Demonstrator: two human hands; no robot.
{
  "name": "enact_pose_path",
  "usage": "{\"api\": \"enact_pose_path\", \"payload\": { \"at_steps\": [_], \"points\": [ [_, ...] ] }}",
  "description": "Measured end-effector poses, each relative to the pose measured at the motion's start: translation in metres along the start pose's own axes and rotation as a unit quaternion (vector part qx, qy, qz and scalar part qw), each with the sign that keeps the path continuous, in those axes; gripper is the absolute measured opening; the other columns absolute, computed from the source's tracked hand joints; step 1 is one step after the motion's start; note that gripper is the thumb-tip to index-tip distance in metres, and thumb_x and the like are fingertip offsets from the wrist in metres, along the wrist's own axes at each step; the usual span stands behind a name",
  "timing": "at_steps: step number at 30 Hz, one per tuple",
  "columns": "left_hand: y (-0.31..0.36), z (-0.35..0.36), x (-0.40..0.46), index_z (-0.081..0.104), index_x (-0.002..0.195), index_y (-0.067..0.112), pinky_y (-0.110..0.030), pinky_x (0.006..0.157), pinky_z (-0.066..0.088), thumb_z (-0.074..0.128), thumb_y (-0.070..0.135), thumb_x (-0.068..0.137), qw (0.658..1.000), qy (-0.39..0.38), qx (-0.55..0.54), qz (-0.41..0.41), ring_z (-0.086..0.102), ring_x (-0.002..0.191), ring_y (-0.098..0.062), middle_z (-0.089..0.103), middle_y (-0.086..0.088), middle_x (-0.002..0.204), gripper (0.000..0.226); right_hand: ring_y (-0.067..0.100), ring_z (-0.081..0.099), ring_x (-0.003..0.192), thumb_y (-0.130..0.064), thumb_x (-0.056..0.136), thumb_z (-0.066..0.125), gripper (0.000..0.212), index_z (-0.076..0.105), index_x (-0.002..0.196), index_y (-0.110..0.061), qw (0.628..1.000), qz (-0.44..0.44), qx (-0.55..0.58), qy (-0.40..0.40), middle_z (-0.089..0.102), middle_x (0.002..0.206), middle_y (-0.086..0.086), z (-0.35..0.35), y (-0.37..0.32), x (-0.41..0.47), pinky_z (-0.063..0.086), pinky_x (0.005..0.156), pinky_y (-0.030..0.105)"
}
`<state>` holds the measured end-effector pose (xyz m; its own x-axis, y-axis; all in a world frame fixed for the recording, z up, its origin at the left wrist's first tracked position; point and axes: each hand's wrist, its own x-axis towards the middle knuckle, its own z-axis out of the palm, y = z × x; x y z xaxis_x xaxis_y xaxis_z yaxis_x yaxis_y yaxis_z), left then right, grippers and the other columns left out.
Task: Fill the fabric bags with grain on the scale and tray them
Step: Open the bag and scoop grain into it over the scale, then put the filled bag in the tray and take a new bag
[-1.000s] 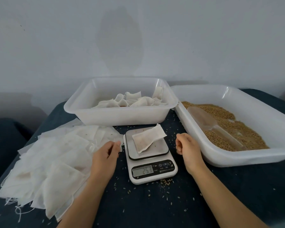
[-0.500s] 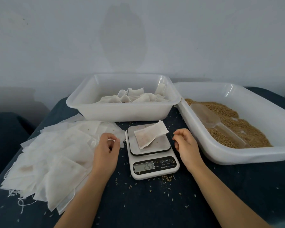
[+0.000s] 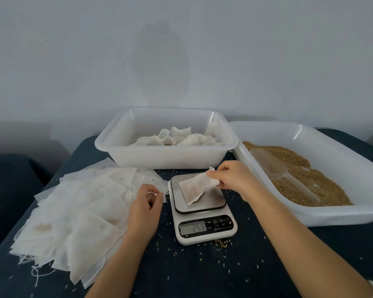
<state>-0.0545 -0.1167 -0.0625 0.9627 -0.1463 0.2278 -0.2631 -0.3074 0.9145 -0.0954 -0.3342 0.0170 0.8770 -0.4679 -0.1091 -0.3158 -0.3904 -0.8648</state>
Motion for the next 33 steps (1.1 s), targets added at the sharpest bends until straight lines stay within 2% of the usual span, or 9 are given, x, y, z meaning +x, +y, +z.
{"api": "enact_pose_path", "payload": {
  "at_steps": [4,8,10,14,17,22,26,29,33],
  "points": [
    [0.004,-0.002,-0.001,0.047,0.082,0.034,-0.027,0.052,0.038,0.055,0.022,0.091,1.000,-0.005,-0.002,0.004,0.038,0.046,-0.004,0.046,0.005,0.051,0.017,0.025,0.064,0.089,-0.025,0.080,0.076,0.029,0.050,0.076,-0.013,0.999,0.043,0.019,-0.018,0.058,0.089,0.008,0.004,-0.010,0.004,0.060,0.075,0.035],
    [0.013,-0.008,0.004,0.049,0.084,0.034,-0.020,0.053,0.039,0.058,0.023,0.089,0.998,-0.019,0.038,0.048,0.047,0.053,-0.003,0.055,0.009,0.059,0.016,0.019,0.055,0.075,-0.012,0.083,0.067,0.025,0.045,0.072,-0.014,0.989,0.014,-0.141,-0.032,0.049,0.083,0.007,0.006,-0.023,0.006,0.057,0.075,0.038],
    [0.017,-0.015,0.010,0.050,0.088,0.034,-0.017,0.059,0.039,0.061,0.023,0.087,0.991,-0.019,0.098,0.090,0.051,0.065,-0.001,0.057,0.011,0.067,0.015,0.015,0.055,0.077,-0.005,0.083,0.064,0.021,0.047,0.076,-0.016,0.985,-0.018,-0.166,-0.035,0.051,0.084,0.000,0.005,-0.034,0.011,0.057,0.072,0.032],
    [0.013,-0.030,0.024,0.056,0.115,0.026,-0.023,0.084,0.039,0.060,0.034,0.086,0.927,-0.047,0.331,0.170,0.047,0.105,-0.011,0.054,0.011,0.114,0.030,0.006,0.053,0.076,-0.006,0.083,0.064,0.023,0.056,0.074,-0.025,0.969,-0.123,-0.204,-0.063,0.054,0.080,-0.011,-0.007,-0.073,0.020,0.048,0.069,0.020],
    [0.005,-0.038,0.030,0.048,0.126,0.031,-0.023,0.095,0.035,0.052,0.047,0.087,0.879,-0.095,0.448,0.131,0.038,0.120,-0.012,0.041,0.013,0.131,0.042,0.002,0.054,0.075,-0.002,0.087,0.056,0.029,0.065,0.073,-0.025,0.953,-0.147,-0.257,-0.060,0.060,0.083,-0.015,-0.022,-0.105,0.038,0.040,0.060,0.015],
    [0.001,-0.042,0.034,0.055,0.116,0.033,-0.017,0.090,0.036,0.051,0.042,0.089,0.877,-0.119,0.446,0.131,0.038,0.112,-0.006,0.044,0.019,0.121,0.028,0.020,0.059,0.109,0.004,0.091,0.041,0.042,0.073,0.106,-0.019,0.928,-0.150,-0.339,0.019,0.066,0.120,-0.002,-0.039,-0.136,0.075,0.045,0.087,0.024],
    [0.005,-0.045,0.046,0.056,0.107,0.032,-0.015,0.082,0.040,0.048,0.031,0.091,0.879,-0.145,0.434,0.137,0.038,0.100,-0.002,0.046,0.018,0.113,0.018,0.024,0.050,0.122,0.003,0.089,0.037,0.045,0.067,0.118,-0.014,0.922,-0.137,-0.359,0.052,0.058,0.131,0.005,-0.043,-0.136,0.109,0.044,0.101,0.034],
    [0.010,-0.048,0.054,0.051,0.113,0.035,-0.014,0.083,0.037,0.051,0.034,0.090,0.878,-0.171,0.430,0.127,0.037,0.100,-0.003,0.044,0.018,0.111,0.023,0.027,0.054,0.117,0.000,0.089,0.042,0.040,0.062,0.122,-0.008,0.910,-0.110,-0.397,0.044,0.058,0.129,0.009,-0.036,-0.131,0.136,0.047,0.098,0.035],
    [0.014,-0.057,0.061,0.046,0.118,0.036,-0.018,0.088,0.037,0.056,0.053,0.082,0.853,-0.240,0.450,0.109,0.035,0.104,-0.005,0.038,0.017,0.115,0.042,0.030,0.057,0.109,-0.006,0.088,0.050,0.034,0.057,0.121,-0.007,0.897,-0.139,-0.417,0.038,0.059,0.119,0.010,-0.019,-0.116,0.161,0.044,0.081,0.032]
  ]
}}
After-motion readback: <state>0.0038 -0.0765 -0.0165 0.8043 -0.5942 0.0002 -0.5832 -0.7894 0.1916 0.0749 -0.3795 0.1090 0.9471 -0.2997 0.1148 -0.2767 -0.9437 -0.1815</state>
